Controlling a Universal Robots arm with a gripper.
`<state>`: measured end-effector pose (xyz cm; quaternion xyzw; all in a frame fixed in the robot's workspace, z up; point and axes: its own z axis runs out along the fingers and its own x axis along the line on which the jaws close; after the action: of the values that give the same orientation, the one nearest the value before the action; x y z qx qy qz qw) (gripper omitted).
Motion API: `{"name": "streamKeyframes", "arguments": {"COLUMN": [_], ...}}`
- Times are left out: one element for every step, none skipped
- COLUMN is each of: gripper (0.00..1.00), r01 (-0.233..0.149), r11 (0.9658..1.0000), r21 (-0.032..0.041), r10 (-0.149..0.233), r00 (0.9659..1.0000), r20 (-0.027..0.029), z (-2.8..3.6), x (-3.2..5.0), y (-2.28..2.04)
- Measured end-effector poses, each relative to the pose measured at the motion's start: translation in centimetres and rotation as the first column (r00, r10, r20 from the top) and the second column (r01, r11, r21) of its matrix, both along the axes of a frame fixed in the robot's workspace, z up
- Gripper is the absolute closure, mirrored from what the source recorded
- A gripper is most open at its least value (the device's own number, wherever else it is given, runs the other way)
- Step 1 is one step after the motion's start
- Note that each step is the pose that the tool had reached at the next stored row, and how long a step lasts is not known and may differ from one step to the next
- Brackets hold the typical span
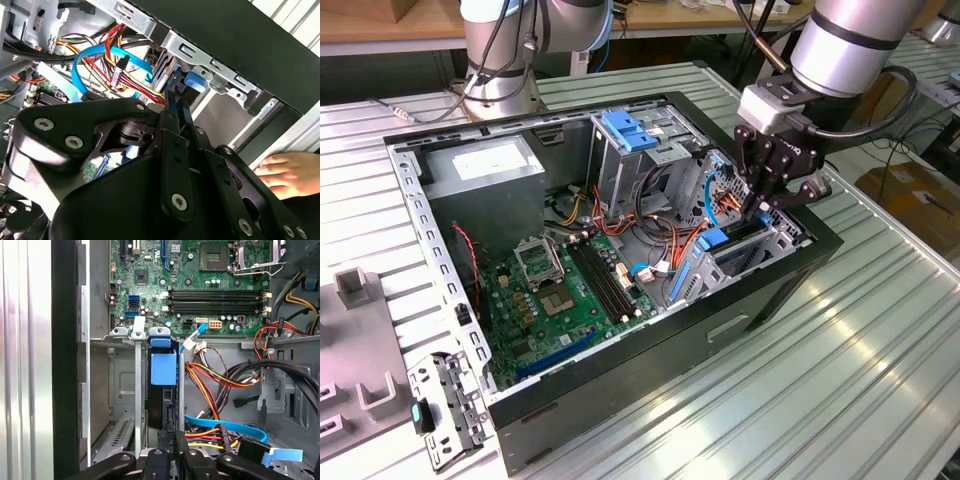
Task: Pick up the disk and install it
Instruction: 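Insert the first disk wire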
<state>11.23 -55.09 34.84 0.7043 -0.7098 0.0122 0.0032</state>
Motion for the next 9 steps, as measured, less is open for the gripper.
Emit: {"name": "streamKeyframes", "arguments": {"gripper": [0.83,0.83,0.83,0.83,0.83,0.83,0.83,0.83,0.83], "r01": [0.002,0.005,0.009,0.012,0.014,0.014,0.014,0.014,0.014], "r11": [1.0000,1.0000,1.0000,0.9999,0.9999,0.9999,0.9999,0.9999,0.9999], "r21": [0.0000,0.0000,-0.0001,-0.0002,-0.0002,-0.0002,-0.0001,-0.0001,-0.0001], "r10": [-0.002,-0.005,-0.009,-0.012,-0.014,-0.014,-0.014,-0.014,-0.014], "r00": [1.0000,1.0000,1.0000,0.9999,0.9999,0.9999,0.9999,0.9999,0.9999], "r20": [0.0000,0.0000,0.0000,0.0000,0.0000,0.0000,0.0000,-0.0001,-0.0001], "z": [0.00,0.00,0.01,0.01,-0.01,-0.03,-0.08,-0.11,-0.15], "x": [-0.01,-0.02,-0.02,-0.02,-0.02,-0.02,-0.02,-0.03,-0.03], "y": [0.00,0.00,0.01,0.01,0.01,0.01,0.01,0.01,0.01]}}
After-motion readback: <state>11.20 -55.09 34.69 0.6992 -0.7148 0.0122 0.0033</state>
